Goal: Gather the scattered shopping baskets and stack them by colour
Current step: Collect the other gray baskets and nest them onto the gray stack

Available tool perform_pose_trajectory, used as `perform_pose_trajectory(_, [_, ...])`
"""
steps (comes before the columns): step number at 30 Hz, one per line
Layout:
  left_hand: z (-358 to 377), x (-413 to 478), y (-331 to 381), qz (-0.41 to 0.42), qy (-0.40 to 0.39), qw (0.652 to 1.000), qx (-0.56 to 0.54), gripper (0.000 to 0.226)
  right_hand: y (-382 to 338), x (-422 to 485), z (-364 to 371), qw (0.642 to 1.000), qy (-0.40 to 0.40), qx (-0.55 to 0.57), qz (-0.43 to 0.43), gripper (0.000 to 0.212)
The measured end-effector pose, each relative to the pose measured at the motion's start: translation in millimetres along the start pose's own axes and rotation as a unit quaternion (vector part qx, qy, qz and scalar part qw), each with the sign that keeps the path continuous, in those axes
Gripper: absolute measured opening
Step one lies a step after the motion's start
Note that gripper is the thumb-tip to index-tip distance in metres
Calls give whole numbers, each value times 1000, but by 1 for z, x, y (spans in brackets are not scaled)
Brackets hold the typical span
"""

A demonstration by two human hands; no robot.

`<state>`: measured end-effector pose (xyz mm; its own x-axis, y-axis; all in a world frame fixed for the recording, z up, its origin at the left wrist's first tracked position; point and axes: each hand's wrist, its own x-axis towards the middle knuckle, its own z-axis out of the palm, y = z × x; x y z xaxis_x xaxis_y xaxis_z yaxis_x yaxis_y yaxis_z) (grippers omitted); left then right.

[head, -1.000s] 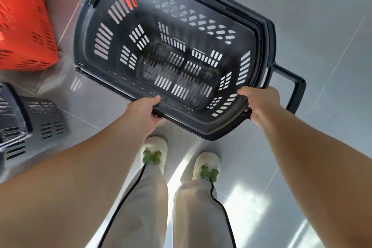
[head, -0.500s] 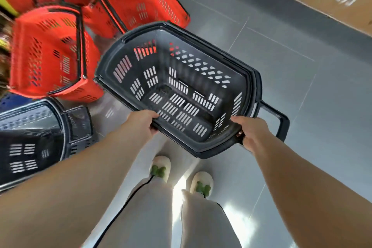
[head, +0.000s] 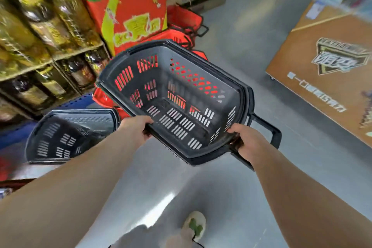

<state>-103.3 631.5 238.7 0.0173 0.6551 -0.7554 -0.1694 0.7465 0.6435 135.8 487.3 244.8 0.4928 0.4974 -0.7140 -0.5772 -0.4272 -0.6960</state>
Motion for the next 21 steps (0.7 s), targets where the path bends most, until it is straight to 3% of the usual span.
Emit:
perform_pose_trajectory(6, [-108, -29, 37, 44, 7, 997, -56, 15, 24, -56, 90, 996, -53, -11, -64, 16])
perform_pose_trajectory(14, [-302, -77, 82, 145, 71, 977, -139, 17, 112, -153, 244, 986, -155, -3, -56, 20])
perform_pose_trajectory(18, [-381, -109, 79, 195, 46, 977, -79, 44, 156, -196, 321, 980, -196, -18, -18, 21])
perform_pose_trajectory(21, [-418, -127, 76, 183, 69, 980, -26, 59, 183, -222, 366, 975, -219, -29, 6, 27])
